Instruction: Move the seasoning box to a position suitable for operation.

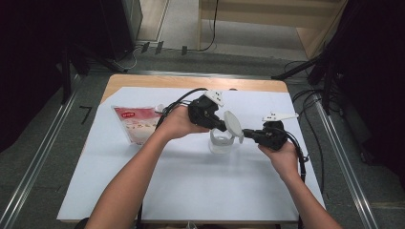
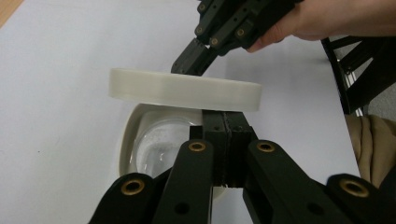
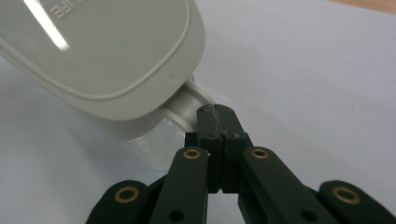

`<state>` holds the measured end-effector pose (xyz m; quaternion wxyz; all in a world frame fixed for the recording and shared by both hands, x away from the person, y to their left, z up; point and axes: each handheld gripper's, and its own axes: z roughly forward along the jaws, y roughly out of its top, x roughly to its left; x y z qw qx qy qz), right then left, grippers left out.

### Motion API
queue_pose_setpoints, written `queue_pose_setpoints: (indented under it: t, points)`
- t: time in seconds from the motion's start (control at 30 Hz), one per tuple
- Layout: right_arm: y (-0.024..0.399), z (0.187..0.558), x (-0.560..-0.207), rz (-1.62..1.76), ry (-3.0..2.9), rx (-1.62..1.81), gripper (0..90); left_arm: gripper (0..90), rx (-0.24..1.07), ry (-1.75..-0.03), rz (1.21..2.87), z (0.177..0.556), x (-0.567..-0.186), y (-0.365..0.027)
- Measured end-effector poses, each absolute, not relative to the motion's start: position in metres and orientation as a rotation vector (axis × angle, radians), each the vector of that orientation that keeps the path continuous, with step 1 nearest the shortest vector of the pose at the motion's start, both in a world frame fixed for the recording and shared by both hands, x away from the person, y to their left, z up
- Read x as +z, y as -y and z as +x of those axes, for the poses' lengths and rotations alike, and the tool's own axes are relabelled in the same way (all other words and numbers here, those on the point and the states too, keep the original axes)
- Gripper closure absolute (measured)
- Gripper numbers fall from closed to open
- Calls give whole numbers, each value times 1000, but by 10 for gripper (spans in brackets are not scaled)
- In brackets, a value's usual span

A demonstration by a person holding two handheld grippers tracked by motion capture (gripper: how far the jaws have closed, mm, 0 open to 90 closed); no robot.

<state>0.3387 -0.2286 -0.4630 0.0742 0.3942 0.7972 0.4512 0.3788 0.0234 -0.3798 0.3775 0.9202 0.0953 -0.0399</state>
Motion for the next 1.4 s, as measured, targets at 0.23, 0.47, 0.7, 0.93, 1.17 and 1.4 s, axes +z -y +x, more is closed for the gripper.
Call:
queue_pose_setpoints:
  t: [0.23,0.47,0.7,0.93,1.17,1.4]
  points:
    - [229,338,-464,1191,-2390,1366,900,900,-80,-248,2361,381,-370,-8]
    - [229,337,-464,1183,-2393,1373,900,900,-72,-259,2381,382,-367,13]
    - [229,336,-464,1183,-2393,1373,900,900,-66,-277,2390,383,-371,24]
    - [229,336,-464,1180,-2389,1386,900,900,-64,-287,2387,384,-372,20]
    - [229,336,-463,1169,-2394,1382,900,892,-76,-306,2383,383,-372,19]
    - [234,335,-460,1163,-2376,1399,900,762,-81,-333,2360,384,-369,4]
